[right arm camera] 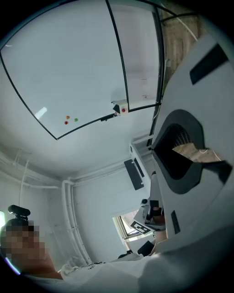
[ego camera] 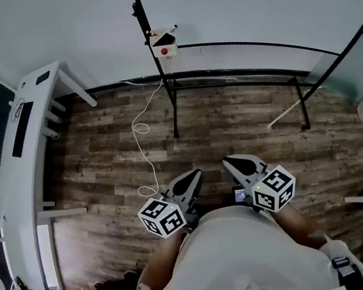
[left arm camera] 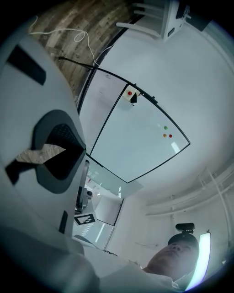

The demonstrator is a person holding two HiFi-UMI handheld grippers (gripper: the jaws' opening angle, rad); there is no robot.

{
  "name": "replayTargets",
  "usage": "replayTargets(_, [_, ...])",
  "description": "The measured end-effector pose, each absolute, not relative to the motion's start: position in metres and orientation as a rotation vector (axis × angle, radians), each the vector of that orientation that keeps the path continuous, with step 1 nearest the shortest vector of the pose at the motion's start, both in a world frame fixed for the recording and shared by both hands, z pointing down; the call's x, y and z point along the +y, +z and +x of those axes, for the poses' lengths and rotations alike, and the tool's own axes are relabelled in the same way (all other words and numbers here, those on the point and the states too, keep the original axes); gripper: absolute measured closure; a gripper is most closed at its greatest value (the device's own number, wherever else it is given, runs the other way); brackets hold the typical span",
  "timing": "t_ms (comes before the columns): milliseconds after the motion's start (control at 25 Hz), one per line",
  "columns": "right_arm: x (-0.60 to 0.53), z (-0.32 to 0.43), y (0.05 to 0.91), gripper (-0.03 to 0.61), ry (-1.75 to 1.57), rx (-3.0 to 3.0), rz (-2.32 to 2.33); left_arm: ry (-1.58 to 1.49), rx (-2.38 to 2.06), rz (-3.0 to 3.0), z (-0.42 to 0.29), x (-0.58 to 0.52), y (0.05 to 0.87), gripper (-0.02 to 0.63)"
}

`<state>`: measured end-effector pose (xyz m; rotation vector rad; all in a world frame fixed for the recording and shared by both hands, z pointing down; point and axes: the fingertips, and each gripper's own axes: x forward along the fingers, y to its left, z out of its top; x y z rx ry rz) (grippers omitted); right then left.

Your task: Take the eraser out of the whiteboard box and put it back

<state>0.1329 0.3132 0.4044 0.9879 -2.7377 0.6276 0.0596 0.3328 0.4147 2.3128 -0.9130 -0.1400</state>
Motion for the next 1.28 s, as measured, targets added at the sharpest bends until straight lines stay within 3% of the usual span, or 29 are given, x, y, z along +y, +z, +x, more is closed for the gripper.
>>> replayTargets(440, [0.305,0.156,0.401,0.546,0.544,-2.757,1.040,-0.134,-0.999,2.308,0.066,0.325,0.416,0.607])
replayTargets(560, [0.302,0.165,0.404,0.472,0.560,-2.763,1.039,-0.143,-1.007,2.306,0.072,0.324,0.418,0.606])
replayTargets(1280, [0.279,0.224,0.420,0.471,0.667,-2.763,0.977,-0.156,-1.018,2.304,0.132,0.303,0.420,0.574])
